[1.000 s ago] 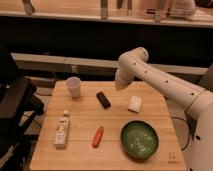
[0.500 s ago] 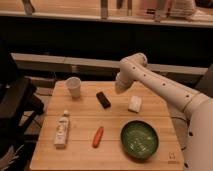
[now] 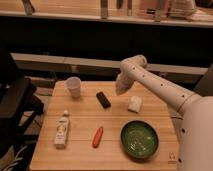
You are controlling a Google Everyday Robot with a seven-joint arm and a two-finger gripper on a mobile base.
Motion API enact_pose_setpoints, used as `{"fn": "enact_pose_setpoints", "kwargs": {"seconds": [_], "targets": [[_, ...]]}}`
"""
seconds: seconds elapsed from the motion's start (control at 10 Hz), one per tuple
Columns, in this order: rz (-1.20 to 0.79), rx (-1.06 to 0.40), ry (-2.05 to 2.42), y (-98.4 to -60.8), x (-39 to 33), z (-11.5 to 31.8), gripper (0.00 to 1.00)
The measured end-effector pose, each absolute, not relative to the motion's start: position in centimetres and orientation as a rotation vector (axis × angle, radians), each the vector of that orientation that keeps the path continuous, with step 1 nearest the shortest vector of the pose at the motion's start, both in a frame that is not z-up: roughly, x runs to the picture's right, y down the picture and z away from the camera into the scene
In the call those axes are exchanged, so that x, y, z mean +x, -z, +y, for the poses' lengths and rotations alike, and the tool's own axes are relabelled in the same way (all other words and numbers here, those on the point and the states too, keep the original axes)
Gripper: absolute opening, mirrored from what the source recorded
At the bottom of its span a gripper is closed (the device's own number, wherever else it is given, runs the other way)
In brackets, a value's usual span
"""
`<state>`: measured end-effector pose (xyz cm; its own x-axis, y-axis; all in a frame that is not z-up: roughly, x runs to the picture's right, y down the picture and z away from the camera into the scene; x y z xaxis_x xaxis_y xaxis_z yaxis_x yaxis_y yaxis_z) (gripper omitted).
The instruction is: Push the eraser across the table
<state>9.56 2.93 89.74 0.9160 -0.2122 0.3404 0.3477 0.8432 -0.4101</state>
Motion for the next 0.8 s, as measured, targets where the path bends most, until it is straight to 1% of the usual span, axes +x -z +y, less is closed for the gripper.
{"fn": "enact_pose_setpoints", "kwargs": {"seconds": [0.3, 0.5, 0.8], "targets": [[-0.293, -0.505, 0.294, -91.3, 9.8, 3.1, 0.00], [-0.294, -0.527, 0.304, -93.0, 9.2, 3.6, 0.00], [-0.296, -0.541, 0.316, -93.9, 8.8, 4.1, 0.00]]}}
